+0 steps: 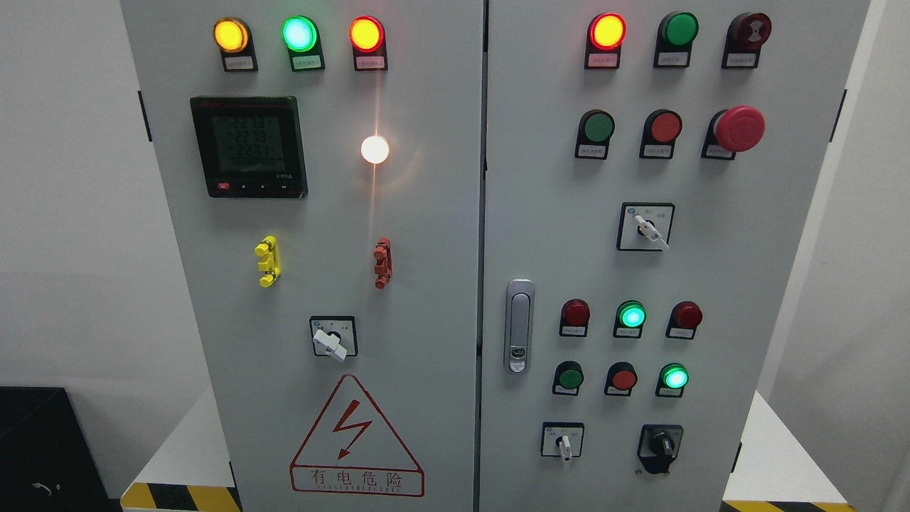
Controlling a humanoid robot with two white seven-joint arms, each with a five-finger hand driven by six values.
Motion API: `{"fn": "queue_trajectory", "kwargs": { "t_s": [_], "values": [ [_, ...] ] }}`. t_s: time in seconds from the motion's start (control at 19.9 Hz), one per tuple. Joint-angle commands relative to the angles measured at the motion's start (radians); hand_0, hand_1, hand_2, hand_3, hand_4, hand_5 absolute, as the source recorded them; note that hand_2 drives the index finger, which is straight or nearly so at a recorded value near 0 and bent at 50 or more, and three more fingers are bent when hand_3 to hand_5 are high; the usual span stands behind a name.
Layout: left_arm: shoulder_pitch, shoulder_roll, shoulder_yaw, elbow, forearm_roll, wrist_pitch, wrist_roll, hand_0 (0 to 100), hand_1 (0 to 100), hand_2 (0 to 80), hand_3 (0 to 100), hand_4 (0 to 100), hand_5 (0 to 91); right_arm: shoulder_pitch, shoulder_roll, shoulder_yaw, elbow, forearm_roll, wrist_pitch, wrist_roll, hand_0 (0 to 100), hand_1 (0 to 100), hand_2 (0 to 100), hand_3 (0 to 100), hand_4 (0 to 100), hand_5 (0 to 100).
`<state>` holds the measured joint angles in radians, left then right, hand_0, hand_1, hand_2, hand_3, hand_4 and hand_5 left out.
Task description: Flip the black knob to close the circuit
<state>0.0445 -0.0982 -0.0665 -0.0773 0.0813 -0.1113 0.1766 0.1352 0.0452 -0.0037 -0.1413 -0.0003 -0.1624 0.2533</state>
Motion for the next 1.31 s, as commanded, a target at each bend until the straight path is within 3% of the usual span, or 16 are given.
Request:
{"fn": "queue_trajectory", "kwargs": {
  "t_s": [0.0,0.6,0.95,1.26],
  "values": [
    [0.000,0.000,0.001,-0.001,0.000,-0.001,0.000,12,56,0.0,0,0,0.0,0.000,-0.005,-0.024,0.032,0.002,0.001,0.003,0,13,0,0,0,0],
    [0.000,0.000,0.001,0.001,0.000,-0.001,-0.002,12,56,0.0,0,0,0.0,0.000,0.008,-0.021,-0.016,0.017,0.003,0.009,0,13,0,0,0,0],
    [0.000,0.000,0.001,0.001,0.000,-0.001,0.000,12,56,0.0,0,0,0.0,-0.011,-0.001,-0.016,-0.173,0.158,0.046,-0.046,0,11,0,1,0,0],
    [0.000,0.000,-0.001,-0.001,0.000,-0.001,-0.002,12,56,0.0,0,0,0.0,-0.022,-0.002,-0.016,-0.283,0.328,0.064,-0.077,0,9,8,14,7,0]
  ]
}}
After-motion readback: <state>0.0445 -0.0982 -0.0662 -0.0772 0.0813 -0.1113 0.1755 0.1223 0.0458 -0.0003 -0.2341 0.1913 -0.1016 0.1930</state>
